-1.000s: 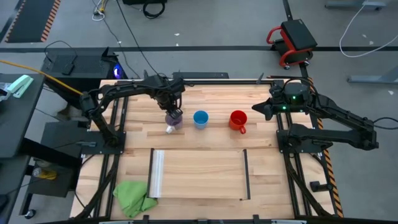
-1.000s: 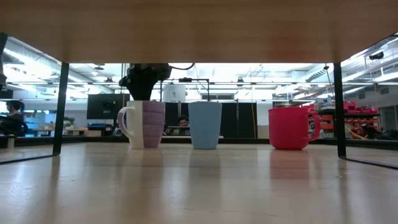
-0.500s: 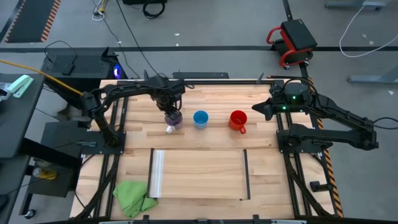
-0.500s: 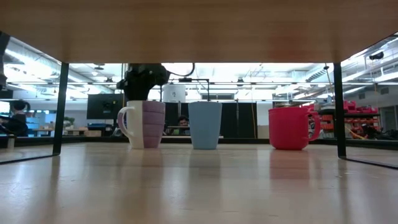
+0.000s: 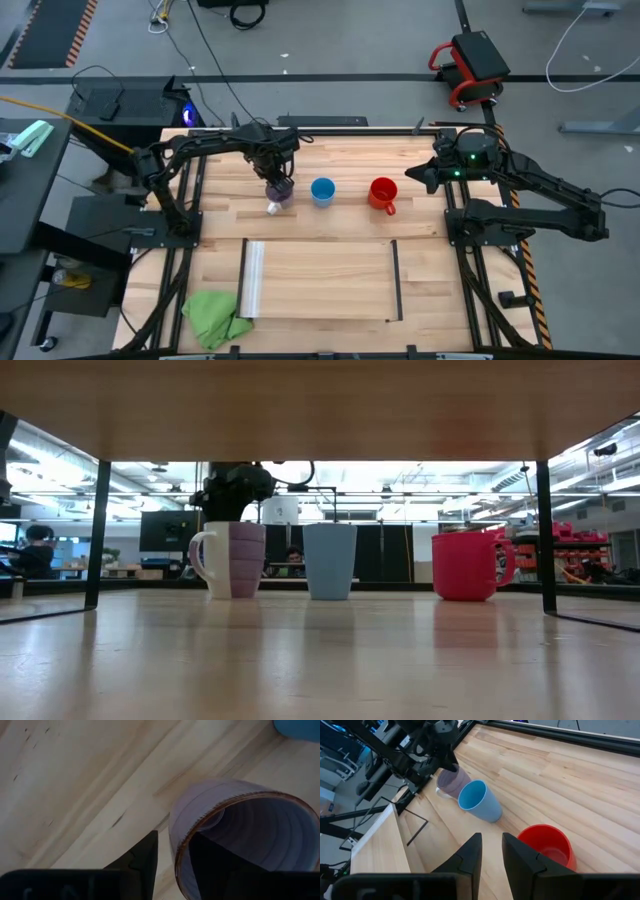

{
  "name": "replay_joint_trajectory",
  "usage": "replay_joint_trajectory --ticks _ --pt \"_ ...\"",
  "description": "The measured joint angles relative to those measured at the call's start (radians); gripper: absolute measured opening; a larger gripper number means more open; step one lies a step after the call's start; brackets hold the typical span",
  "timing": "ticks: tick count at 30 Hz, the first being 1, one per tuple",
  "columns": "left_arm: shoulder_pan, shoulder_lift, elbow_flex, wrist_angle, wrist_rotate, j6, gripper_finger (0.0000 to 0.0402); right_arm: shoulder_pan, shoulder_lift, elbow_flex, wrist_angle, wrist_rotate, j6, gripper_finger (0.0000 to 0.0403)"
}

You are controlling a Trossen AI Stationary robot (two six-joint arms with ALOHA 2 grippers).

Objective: Stack small to large cups/mugs on shelf
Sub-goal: Put the purple mug on the shelf

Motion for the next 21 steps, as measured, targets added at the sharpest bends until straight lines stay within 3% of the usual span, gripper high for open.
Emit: replay_joint_trajectory --ticks 21 --pt "0.024 0.000 0.003 0.000 -0.001 -0.027 0.0082 0.000 0.000 0.000 0.000 0.000 0.000 0.0083"
